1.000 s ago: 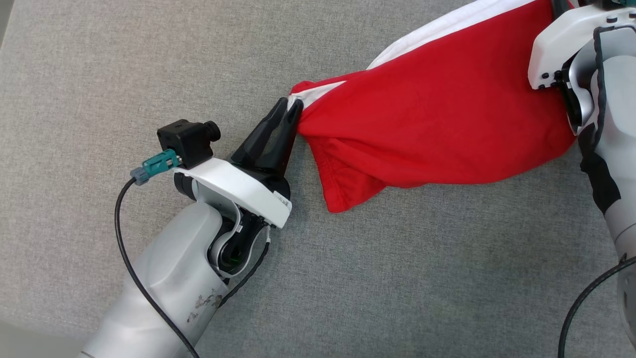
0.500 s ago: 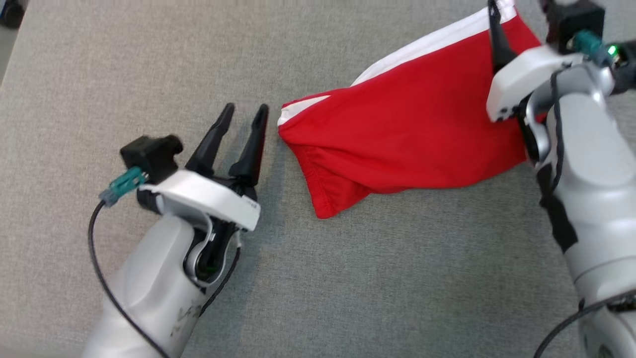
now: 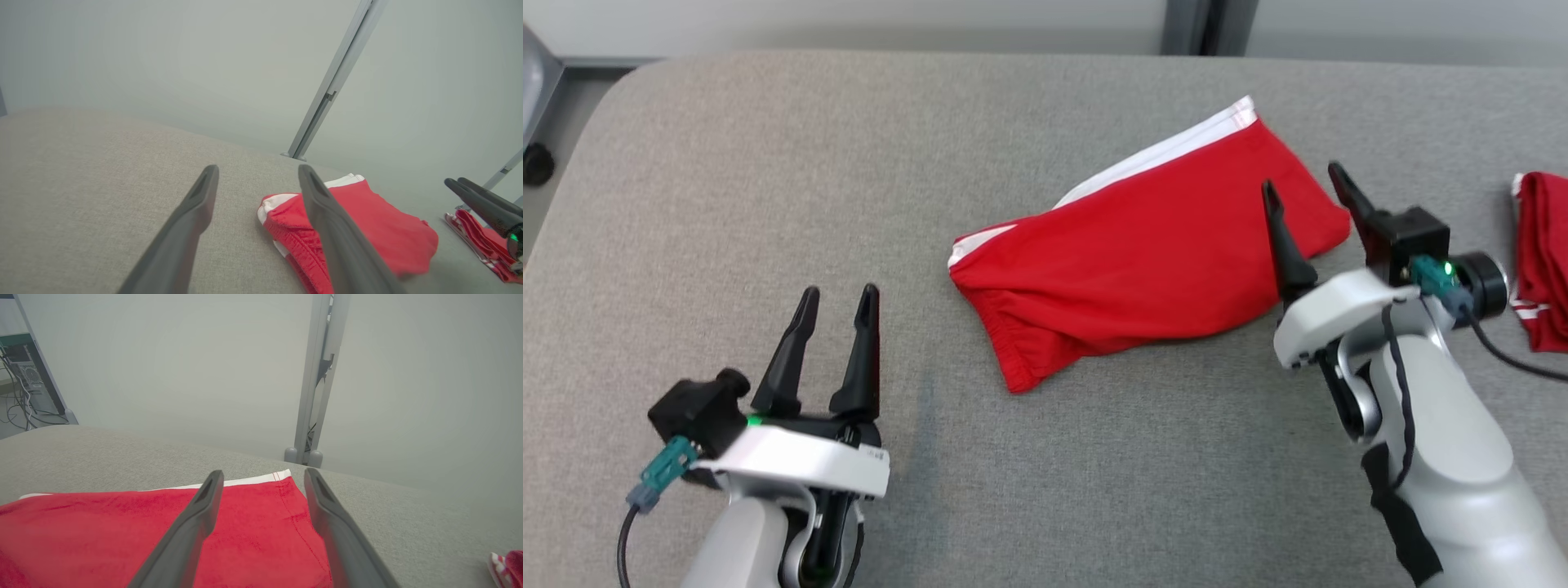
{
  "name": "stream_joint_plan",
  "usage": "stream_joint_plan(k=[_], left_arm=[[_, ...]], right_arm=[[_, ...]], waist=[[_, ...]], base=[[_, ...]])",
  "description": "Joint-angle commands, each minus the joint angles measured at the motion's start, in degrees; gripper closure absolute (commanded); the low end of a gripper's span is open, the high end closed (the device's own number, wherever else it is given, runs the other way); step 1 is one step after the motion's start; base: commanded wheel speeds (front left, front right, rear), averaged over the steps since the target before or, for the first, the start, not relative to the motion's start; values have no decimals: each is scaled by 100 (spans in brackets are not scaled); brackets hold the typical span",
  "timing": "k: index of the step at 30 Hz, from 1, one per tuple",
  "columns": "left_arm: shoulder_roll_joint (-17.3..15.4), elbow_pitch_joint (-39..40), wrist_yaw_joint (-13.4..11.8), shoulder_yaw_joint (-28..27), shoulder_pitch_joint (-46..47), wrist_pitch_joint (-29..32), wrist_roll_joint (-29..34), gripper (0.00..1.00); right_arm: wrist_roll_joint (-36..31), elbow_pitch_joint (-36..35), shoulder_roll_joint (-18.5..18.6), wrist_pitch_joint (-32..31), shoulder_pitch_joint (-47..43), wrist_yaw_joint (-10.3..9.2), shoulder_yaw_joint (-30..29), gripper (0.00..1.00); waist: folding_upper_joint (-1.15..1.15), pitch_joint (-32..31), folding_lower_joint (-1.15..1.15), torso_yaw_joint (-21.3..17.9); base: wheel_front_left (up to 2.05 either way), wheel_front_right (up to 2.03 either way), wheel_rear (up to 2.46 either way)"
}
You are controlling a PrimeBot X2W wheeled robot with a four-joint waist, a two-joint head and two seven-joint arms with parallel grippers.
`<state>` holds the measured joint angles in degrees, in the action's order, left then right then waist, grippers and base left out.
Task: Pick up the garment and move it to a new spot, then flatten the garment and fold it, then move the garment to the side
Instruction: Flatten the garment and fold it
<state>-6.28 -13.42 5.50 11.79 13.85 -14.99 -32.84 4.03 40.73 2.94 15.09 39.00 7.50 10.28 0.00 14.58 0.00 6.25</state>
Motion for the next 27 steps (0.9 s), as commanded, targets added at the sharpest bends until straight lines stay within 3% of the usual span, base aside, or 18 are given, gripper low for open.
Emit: stream_joint_plan(k=[1,10,14,19,27], left_arm=[[15,69,-22,-108,-157,-17,119,0],[235,548,14,-339,-918,-17,589,0],[262,718,53,-242,-1024,-17,689,0],[286,807,94,-149,-984,-17,702,0],[313,791,142,-63,-809,-17,703,0]], right_arm=[[79,-93,26,12,-196,-1,4,0],[874,-23,94,13,-687,-1,-201,0],[1340,571,397,8,-371,-1,-372,0],[1326,1494,727,-203,191,0,-563,0],[1218,2608,873,-686,949,-1,-680,0]], waist=[[0,-237,0,-138],[0,-488,0,-75],[0,-391,0,171],[0,-182,0,495],[0,66,0,782]], base=[[0,0,0],[0,0,0],[0,0,0],[0,0,0],[0,0,0]])
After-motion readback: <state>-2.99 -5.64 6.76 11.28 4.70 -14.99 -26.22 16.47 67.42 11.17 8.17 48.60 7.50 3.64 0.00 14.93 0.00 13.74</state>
